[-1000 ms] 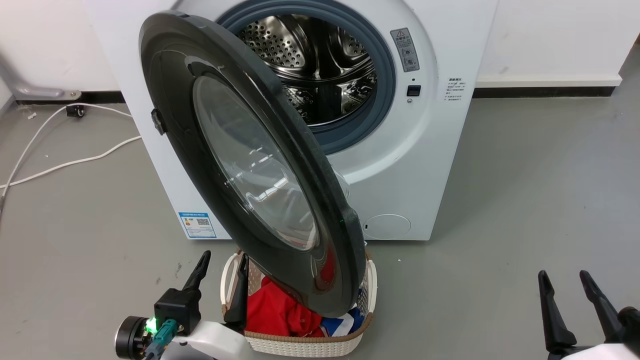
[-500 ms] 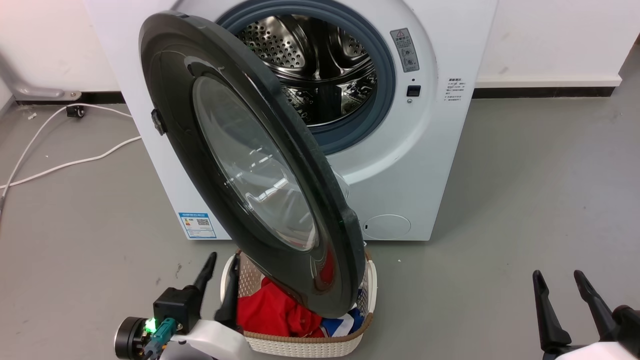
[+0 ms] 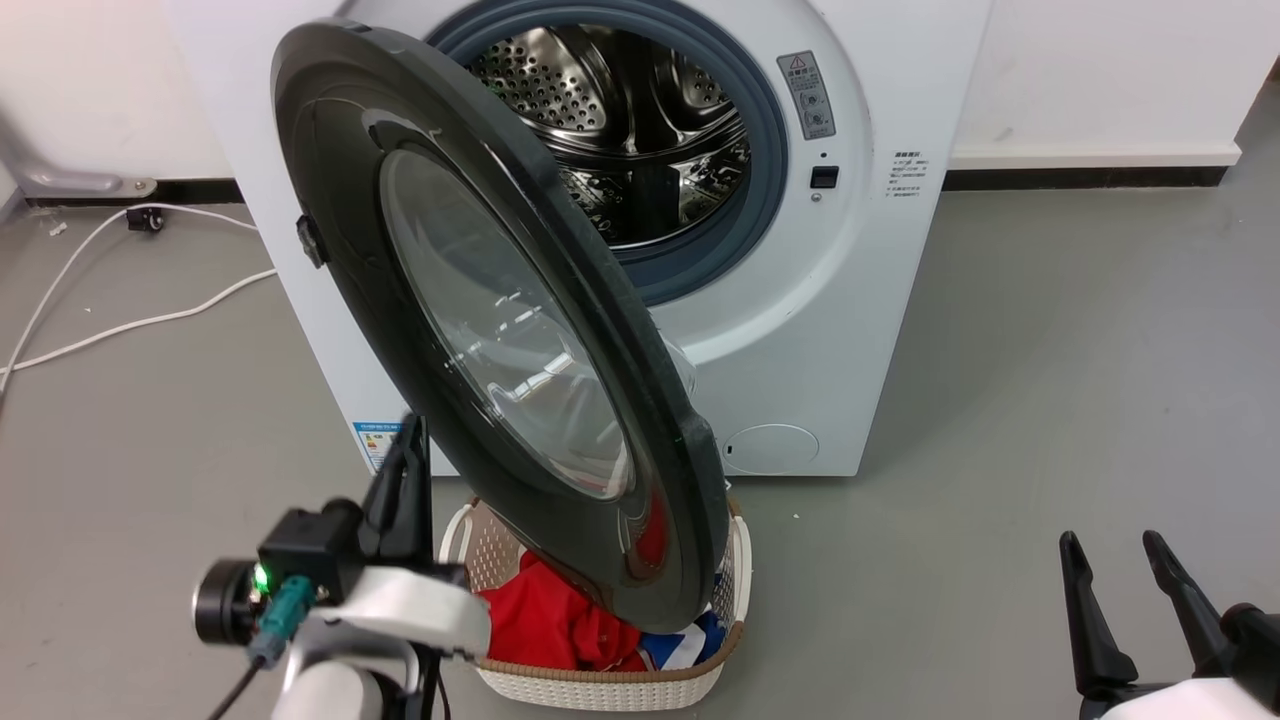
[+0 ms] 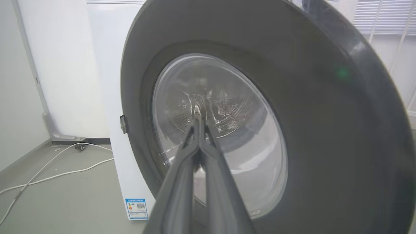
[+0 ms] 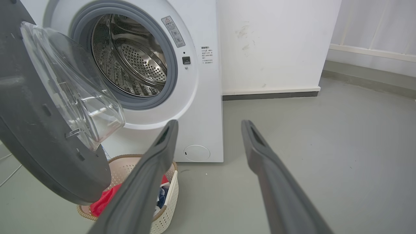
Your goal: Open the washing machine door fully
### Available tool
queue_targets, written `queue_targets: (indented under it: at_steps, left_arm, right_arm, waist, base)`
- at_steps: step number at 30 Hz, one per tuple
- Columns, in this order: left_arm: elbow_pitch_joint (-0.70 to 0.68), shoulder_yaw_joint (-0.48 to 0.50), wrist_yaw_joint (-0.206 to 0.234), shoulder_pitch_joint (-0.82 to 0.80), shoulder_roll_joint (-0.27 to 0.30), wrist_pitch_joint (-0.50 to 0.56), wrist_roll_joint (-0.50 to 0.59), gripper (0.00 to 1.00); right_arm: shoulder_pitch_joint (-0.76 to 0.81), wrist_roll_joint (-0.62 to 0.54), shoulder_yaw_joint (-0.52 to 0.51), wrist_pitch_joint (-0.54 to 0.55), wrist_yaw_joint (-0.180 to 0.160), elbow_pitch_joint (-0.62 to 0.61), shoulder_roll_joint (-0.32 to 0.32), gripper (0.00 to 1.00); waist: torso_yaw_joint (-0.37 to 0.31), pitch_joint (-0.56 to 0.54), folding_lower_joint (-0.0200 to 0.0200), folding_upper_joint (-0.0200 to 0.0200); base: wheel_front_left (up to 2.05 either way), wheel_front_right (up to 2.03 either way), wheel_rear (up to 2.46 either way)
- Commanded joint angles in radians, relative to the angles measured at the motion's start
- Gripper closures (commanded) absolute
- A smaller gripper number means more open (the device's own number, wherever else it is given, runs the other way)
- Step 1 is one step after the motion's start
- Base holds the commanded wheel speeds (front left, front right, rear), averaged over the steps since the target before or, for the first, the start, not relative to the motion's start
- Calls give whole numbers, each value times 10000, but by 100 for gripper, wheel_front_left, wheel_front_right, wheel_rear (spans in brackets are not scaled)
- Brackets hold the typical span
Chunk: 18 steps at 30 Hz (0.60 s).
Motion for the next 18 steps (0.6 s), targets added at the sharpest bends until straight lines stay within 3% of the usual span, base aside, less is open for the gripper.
queue_targets:
  at_steps: [1,9,18]
  left_arm:
    - [-279,53,85,-271,60,-17,111,100]
    - [-2190,-18,292,-1353,155,-42,547,100]
    - [-4007,-1074,-101,-2940,-374,-79,876,100]
  right_arm:
    - [-115,-19,24,-5,-2,-64,48,0]
    - [-182,171,7,-79,0,7,53,0]
    - [-261,253,-80,-82,0,84,53,0]
  waist:
    - [-20,26,-1,0]
    - [-75,9,-1,0]
    - [-114,119,-1,0]
  base:
    - [0,0,0]
    - [0,0,0]
    - [0,0,0]
